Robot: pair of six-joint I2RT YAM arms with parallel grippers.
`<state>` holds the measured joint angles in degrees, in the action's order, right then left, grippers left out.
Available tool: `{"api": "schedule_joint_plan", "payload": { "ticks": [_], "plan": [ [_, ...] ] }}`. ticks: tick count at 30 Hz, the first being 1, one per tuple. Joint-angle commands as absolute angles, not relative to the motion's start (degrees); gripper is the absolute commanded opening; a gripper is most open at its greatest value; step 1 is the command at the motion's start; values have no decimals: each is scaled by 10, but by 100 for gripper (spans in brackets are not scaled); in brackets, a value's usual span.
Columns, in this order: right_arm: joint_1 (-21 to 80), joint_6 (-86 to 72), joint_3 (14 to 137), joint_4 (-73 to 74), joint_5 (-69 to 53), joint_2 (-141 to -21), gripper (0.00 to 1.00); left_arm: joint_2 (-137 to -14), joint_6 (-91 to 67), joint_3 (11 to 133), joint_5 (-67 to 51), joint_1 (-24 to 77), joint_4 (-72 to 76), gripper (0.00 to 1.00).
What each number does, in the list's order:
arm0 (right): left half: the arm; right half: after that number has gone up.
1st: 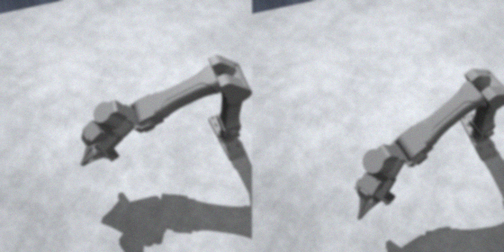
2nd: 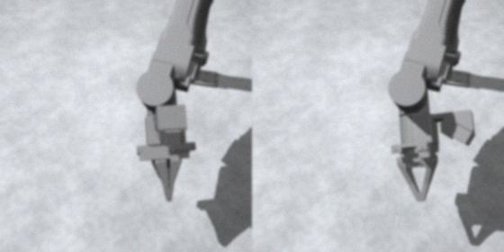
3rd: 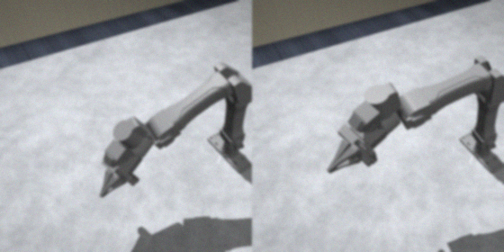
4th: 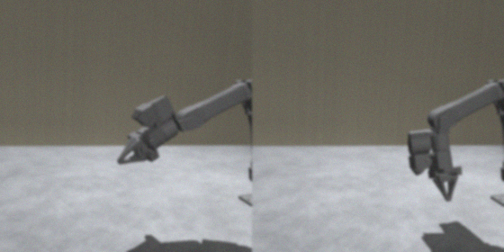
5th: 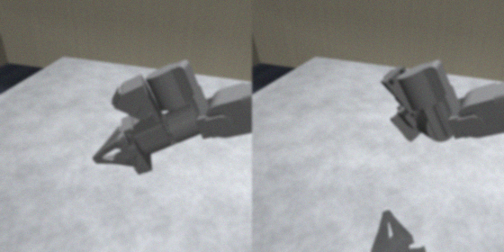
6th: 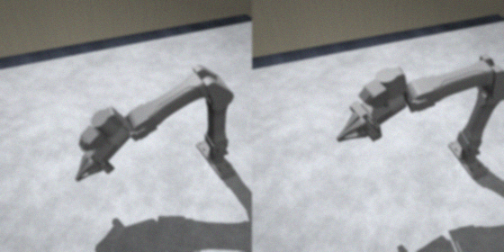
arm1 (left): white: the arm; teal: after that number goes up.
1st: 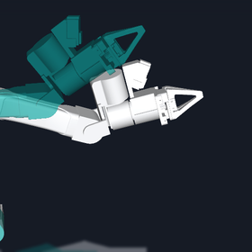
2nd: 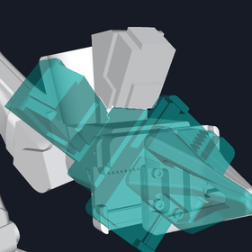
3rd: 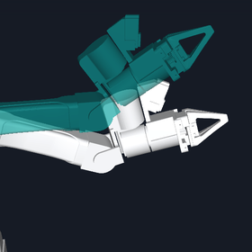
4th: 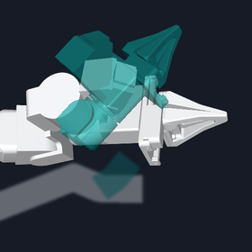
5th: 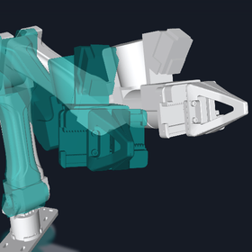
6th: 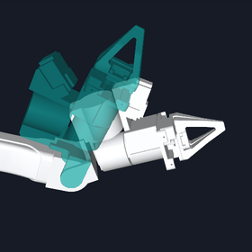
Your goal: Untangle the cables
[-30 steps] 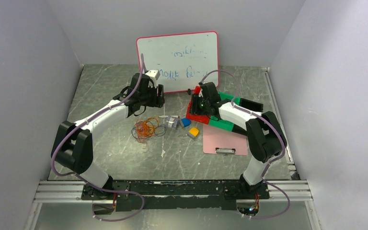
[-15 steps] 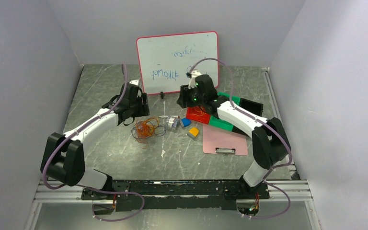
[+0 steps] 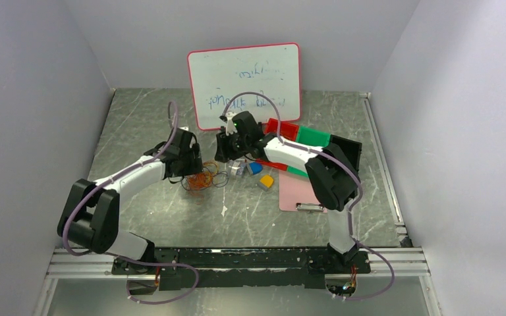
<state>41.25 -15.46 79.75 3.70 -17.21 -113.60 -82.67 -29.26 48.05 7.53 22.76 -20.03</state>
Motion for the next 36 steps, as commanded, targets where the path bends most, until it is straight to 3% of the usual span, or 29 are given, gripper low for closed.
{"api": "schedule_joint_plan", "payload": {
  "ticks": [1, 11, 17, 23, 32, 36],
  "plan": [
    [411, -183, 819, 21, -196, -1162, 47, -840, -303, 468, 79, 227, -186, 66],
    [411, -199, 822, 0, -221, -1201, 44, -858, -300, 458, 79, 227, -176, 65],
    [411, -201, 827, -1, -214, -1212, 33, -867, -297, 461, 77, 227, -172, 65],
    [411, -202, 843, 5, -219, -1228, 30, -874, -297, 464, 77, 227, -166, 65],
    [409, -187, 812, -8, -195, -1168, 2, -899, -298, 475, 87, 227, -166, 65],
    [398, -188, 791, -21, -186, -1109, 0, -910, -298, 473, 94, 226, -161, 66]
  ]
}}
